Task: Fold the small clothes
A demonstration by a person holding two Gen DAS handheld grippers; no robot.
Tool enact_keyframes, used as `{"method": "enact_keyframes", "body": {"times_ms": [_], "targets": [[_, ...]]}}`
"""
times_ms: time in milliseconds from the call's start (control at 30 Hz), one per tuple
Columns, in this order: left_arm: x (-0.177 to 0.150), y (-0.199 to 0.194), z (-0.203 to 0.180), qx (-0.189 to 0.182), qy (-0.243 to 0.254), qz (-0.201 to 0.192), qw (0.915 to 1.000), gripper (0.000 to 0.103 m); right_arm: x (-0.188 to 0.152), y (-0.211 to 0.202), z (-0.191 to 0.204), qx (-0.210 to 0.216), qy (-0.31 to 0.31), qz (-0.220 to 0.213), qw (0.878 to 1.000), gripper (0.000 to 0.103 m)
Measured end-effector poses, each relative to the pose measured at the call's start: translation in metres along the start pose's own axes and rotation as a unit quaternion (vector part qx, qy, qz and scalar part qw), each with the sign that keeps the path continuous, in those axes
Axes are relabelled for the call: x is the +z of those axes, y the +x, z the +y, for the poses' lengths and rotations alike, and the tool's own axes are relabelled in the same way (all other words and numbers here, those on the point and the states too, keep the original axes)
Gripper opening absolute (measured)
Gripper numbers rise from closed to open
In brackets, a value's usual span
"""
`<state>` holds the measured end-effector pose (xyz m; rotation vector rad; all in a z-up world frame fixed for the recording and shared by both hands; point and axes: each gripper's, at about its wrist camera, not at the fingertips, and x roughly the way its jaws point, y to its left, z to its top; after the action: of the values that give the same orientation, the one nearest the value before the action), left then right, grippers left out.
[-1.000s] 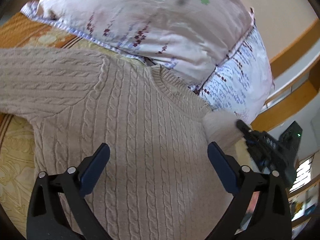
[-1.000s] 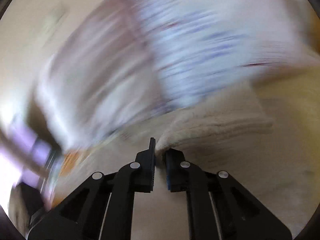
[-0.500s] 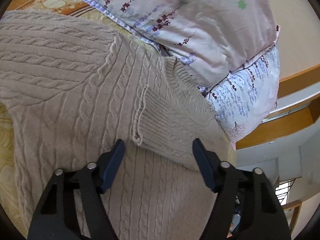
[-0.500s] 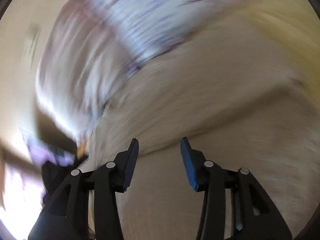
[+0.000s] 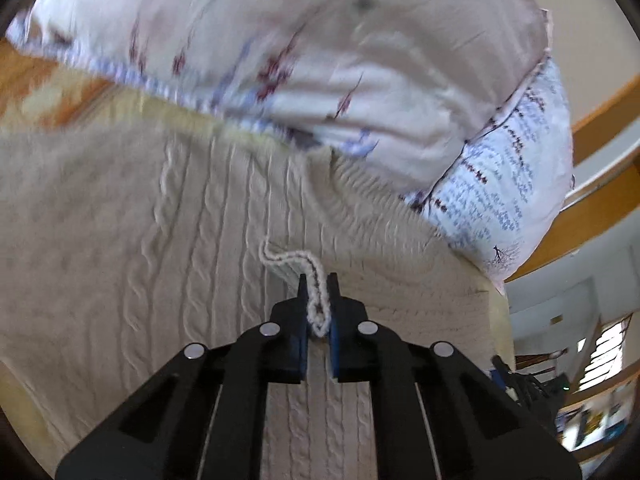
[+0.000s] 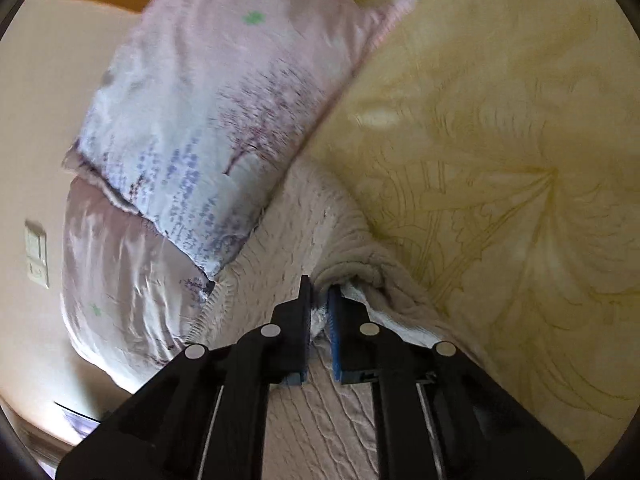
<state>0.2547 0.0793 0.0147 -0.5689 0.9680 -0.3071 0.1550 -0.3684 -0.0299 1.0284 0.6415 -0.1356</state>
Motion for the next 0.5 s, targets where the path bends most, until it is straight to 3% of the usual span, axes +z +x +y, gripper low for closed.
{"method": "enact_keyframes", "body": {"times_ms": [267, 300, 367, 400, 433, 500], "targets": [[-0.014, 0.005, 0.001, 0.075, 0.051, 0.020, 0.9956, 0.012, -0.017, -0.005, 0.002, -0.086, -0.069, 0.004, 0.994, 0.009], [-0.014, 0.003, 0.000, 0.081, 0.052, 0.020, 0.9951, 0.013, -0.019, -0.009, 0.004, -0.096, -0.074, 0.000, 0.993, 0.015], [-0.014, -0.008, 0.002, 0.082, 0.051, 0.014, 0.9953, 0.024, -0.021, -0.021, 0.007, -0.111, -0.083, -0.017, 0.990, 0.029], [-0.015, -0.015, 0.003, 0.078, 0.052, 0.008, 0.9955, 0.037, -0.022, -0.027, 0.008, -0.109, -0.088, -0.029, 0.990, 0.038], [-0.015, -0.025, 0.006, 0.072, 0.054, 0.001, 0.9960, 0.046, -0.024, -0.033, 0.012, -0.107, -0.097, -0.041, 0.989, 0.041], [-0.019, -0.053, 0.018, 0.055, 0.053, -0.022, 0.9968, 0.053, -0.027, -0.040, 0.025, -0.101, -0.130, -0.059, 0.985, 0.043]]}}
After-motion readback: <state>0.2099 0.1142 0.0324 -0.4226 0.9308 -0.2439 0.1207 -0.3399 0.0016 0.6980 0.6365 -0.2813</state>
